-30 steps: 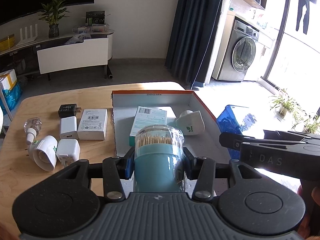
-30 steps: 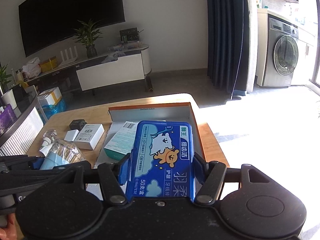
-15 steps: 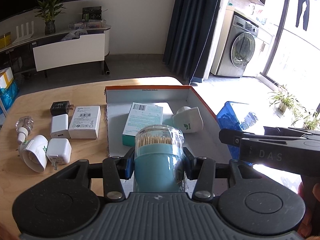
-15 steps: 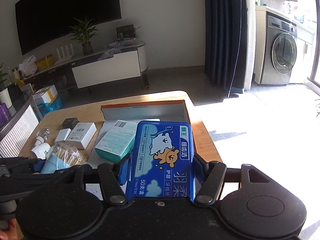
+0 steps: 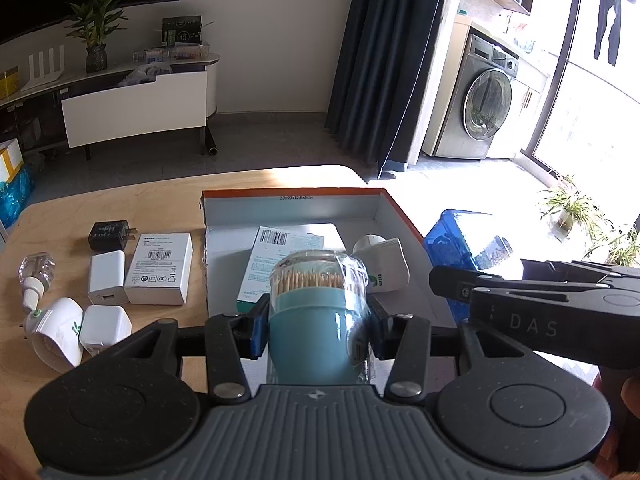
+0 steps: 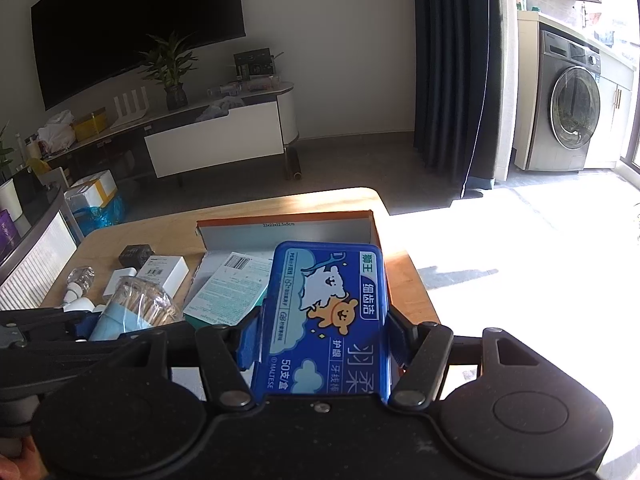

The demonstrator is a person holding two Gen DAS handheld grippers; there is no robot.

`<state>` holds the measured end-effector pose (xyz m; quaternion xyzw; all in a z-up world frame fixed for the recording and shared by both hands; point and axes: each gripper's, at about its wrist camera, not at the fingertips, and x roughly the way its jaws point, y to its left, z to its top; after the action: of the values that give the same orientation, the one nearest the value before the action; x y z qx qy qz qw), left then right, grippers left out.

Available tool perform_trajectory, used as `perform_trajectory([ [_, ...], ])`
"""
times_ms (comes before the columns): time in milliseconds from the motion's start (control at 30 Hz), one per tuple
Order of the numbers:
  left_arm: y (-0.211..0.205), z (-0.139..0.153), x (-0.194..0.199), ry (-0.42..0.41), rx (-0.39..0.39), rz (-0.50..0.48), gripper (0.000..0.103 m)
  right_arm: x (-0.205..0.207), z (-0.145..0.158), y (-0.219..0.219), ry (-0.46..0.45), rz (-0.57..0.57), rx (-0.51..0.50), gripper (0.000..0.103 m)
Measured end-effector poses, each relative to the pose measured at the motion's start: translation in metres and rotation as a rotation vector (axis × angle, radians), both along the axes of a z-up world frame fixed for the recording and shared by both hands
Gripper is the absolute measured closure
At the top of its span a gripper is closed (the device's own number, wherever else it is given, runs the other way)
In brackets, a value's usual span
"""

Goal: Organize rigid objects
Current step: 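Lower the canister and tin into the box and open both grippers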

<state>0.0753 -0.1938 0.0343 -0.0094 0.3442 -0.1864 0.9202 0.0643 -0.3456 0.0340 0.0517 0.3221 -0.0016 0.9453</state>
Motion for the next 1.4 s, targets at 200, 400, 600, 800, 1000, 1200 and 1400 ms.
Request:
perform_trajectory([
  [200, -0.001, 0.003, 0.009, -0.004, 0.002, 0.006, 0.056, 0.012, 0.005, -0.002, -0.005, 0.006, -0.001, 0.028],
  [400, -0.003, 0.006, 0.017, -0.007, 0.001, 0.009, 0.056, 0.023, 0.009, -0.005, -0.008, 0.017, -0.003, 0.029],
  [600, -0.004, 0.007, 0.024, -0.009, 0.002, 0.006, 0.056, 0.036, 0.011, -0.006, -0.004, 0.025, -0.006, 0.029],
  [800, -0.005, 0.007, 0.036, 0.001, 0.002, 0.004, 0.055, 0.057, 0.010, -0.006, 0.011, 0.045, 0.001, 0.028],
  [1000, -0.009, 0.006, 0.049, 0.007, 0.002, -0.004, 0.055, 0.078, 0.007, -0.005, 0.027, 0.056, -0.005, 0.028],
  [1200, -0.011, 0.003, 0.061, 0.019, -0.002, -0.010, 0.055, 0.099, 0.004, -0.006, 0.020, 0.042, -0.014, 0.028],
  [1400, -0.016, -0.001, 0.068, 0.035, -0.010, -0.016, 0.055, 0.099, 0.008, -0.016, -0.033, 0.001, 0.001, 0.025],
])
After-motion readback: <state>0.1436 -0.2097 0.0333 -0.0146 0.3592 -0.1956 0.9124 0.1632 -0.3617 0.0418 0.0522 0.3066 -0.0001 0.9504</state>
